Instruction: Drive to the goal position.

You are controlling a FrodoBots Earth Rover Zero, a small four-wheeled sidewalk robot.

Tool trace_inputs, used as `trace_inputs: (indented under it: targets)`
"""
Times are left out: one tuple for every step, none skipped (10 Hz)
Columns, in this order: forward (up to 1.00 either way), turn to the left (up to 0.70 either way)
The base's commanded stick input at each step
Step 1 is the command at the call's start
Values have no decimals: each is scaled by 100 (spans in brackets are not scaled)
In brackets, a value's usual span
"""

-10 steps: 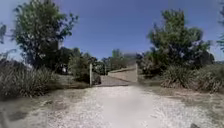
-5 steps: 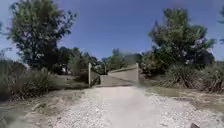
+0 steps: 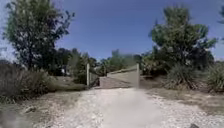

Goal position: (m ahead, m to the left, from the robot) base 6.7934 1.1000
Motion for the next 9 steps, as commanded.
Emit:
trace_inputs:
  targets:
    - [45,2]
    - [45,2]
    - [45,2]
    - [45,2]
    - [45,2]
    - [45,2]
    - [45,2]
    - [45,2]
    - [45,2]
